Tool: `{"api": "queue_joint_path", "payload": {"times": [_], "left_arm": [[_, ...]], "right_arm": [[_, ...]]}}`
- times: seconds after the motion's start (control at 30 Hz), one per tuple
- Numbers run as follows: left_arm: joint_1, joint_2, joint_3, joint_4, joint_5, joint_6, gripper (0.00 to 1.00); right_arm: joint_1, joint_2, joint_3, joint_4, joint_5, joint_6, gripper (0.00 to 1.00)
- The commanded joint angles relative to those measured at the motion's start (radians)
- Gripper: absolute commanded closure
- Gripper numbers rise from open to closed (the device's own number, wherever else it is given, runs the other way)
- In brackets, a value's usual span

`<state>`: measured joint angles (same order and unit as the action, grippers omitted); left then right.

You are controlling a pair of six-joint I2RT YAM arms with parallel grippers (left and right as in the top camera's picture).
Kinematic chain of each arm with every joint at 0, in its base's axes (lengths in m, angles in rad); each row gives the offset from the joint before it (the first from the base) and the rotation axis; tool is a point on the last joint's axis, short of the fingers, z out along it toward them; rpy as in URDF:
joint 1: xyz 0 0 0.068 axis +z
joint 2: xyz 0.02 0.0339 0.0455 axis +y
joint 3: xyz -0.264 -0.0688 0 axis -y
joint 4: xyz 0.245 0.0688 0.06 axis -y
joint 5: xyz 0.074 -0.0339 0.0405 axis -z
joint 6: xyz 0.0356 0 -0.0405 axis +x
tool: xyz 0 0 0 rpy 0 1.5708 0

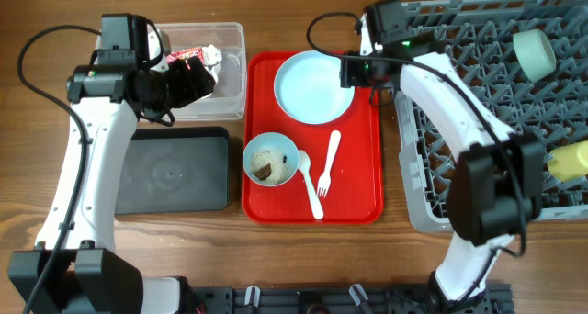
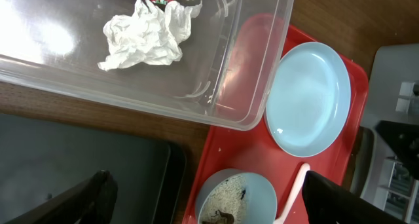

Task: Sort waste into correct bins and load items into the dishwasher rack
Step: 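Reach the right gripper to the light-blue plate and grasp its edge, then lift the light-blue plate and stand it upright in the dish rack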

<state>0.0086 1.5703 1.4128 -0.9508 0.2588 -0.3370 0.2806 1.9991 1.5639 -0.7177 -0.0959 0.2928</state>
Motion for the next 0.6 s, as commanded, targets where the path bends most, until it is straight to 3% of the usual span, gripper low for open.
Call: {"api": "queue_joint_path", "payload": {"times": [0.0, 0.1, 0.33, 0.57], "left_arm": [[0.002, -0.013, 0.003, -0.001, -0.003, 0.016, 0.08], [0.002, -0.013, 0.003, -0.001, -0.003, 0.016, 0.08], [0.002, -0.013, 0.003, -0.001, -0.003, 0.016, 0.08], [0.002, -0.013, 0.003, -0.001, -0.003, 0.016, 0.08]], "right_arm": [[0.003, 0.078, -0.002, -0.001, 0.017, 0.095, 0.44], [0.003, 0.130, -0.002, 0.000, 0.018, 0.131, 0.48], [0.003, 0.165, -0.002, 0.008, 0.014, 0.164, 0.70], [0.004, 0.171, -0.002, -0.002, 0.014, 0.201, 0.80]]}}
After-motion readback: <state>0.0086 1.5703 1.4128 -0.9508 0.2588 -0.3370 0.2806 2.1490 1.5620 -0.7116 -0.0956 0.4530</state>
